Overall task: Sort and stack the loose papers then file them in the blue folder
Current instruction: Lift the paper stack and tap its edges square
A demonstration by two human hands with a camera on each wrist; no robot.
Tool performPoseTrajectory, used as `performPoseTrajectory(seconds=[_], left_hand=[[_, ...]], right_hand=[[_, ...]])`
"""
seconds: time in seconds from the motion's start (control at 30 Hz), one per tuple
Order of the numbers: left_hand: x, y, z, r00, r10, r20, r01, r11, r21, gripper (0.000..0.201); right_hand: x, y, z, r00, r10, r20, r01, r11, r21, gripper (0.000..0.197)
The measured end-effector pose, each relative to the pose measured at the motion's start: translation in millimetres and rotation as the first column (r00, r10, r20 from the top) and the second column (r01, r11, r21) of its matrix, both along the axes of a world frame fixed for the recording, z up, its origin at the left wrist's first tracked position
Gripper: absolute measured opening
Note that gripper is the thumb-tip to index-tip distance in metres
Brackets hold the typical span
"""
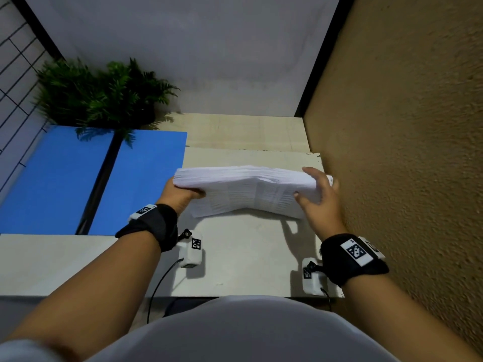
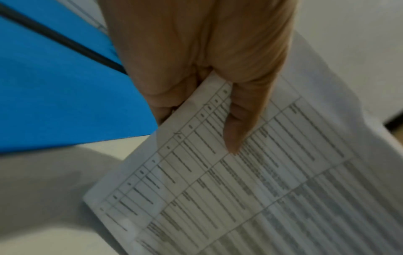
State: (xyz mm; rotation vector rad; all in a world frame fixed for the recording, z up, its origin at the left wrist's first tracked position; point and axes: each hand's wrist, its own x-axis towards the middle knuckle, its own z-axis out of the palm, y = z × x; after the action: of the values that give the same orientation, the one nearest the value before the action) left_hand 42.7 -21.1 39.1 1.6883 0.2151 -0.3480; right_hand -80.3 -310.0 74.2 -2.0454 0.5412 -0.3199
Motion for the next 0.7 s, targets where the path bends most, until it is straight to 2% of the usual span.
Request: performPoseTrajectory(seconds=[0.1, 0.2, 0.23, 0.37, 0.5, 0.53, 0.63, 0.7], left_hand=[[3, 0, -1, 1.000, 0.008, -0.006, -0.008, 0.998, -0.062, 0.055], [3, -2, 1, 1.000, 0.025, 0.015, -0.024, 0.997, -0.077, 0.072], [2, -2, 0, 0.999, 0.051, 0.021, -0.048, 0.994, -0.102, 0.078], [-2, -6, -5, 0.993, 0.107, -0.043, -0.114, 0.973, -0.203, 0.076], [-5, -14, 0, 0.997, 0.076, -0.030, -0.080, 0.982, -0.170, 0.069], [-5, -16, 1, 0.995, 0.092, -0.024, -0.095, 0.980, -0.173, 0.066], [-2, -18, 9, 0.987, 0.160, -0.022, -0.160, 0.958, -0.236, 0.047], [1, -18, 14, 0.987, 0.163, -0.002, -0.158, 0.950, -0.268, 0.036]], right_hand=[[3, -1, 0, 0.997, -0.066, 0.026, 0.065, 0.997, 0.032, 0.062], [7, -4, -5, 0.981, -0.189, -0.033, 0.191, 0.950, 0.247, 0.089], [7, -5, -7, 0.978, -0.201, -0.051, 0.207, 0.930, 0.303, 0.092], [7, -8, -16, 0.968, -0.208, -0.137, 0.248, 0.865, 0.437, 0.065], [2, -4, -17, 0.976, -0.208, -0.063, 0.208, 0.814, 0.541, 0.063], [2, -4, -16, 0.974, -0.220, -0.054, 0.212, 0.801, 0.561, 0.057], [6, -3, -8, 0.968, -0.249, -0.031, 0.221, 0.784, 0.581, 0.034], [9, -7, -4, 0.968, -0.249, 0.010, 0.203, 0.810, 0.550, 0.032]])
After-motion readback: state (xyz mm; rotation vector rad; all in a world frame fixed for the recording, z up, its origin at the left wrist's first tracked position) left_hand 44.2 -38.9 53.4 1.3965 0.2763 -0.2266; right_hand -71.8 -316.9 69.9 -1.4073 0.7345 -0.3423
